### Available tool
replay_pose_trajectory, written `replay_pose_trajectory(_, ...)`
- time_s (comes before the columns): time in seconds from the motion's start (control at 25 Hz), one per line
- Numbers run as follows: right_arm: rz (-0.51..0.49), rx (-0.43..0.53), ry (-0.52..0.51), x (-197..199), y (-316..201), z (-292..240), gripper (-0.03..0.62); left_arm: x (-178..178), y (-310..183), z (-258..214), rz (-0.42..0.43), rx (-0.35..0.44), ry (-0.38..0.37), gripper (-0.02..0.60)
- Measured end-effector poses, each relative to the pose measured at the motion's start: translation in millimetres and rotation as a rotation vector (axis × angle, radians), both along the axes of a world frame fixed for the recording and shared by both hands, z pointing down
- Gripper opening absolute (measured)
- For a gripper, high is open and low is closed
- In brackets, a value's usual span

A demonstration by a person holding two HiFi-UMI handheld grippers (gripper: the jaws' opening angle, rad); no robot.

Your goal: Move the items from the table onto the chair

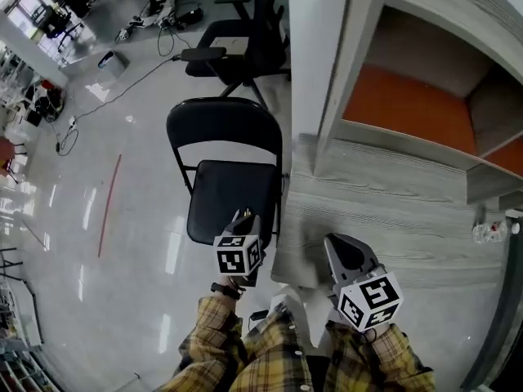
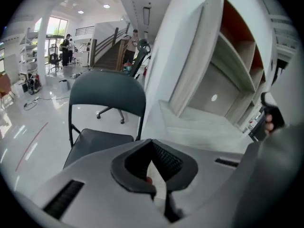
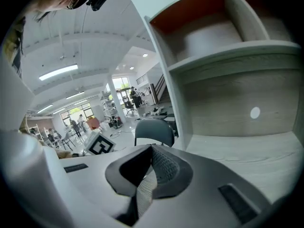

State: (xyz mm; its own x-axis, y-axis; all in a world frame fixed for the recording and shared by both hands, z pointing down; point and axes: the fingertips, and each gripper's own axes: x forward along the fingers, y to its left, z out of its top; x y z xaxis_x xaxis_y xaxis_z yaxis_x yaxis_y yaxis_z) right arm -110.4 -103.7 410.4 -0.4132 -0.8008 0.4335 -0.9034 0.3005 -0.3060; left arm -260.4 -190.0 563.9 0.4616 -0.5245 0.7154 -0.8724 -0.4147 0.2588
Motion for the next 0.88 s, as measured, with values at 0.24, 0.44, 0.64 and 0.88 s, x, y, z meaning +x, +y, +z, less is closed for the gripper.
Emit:
replay_pose_trajectory(0.24, 0.096, 0.026, 0.025, 93, 63, -39, 0.017, 116, 54, -121, 0.129, 0.109, 0.095, 0.003)
replay_pose_trajectory(0.44, 0.192, 0.048, 0.060, 199, 116, -56, 0.017, 248, 109, -185, 0.283, 0.175, 0.201, 0.003)
replay_pose_trajectory(0.64, 0.346, 0.058, 0.089, 313, 165, -60, 0.017, 364, 168, -220, 0.434, 0.213, 0.260, 0.003)
replay_pose_trajectory(0.88, 0.477, 0.012, 0.167, 432, 229, -49, 0.017, 464, 237, -213, 0.556, 0.171, 0.267, 0.003)
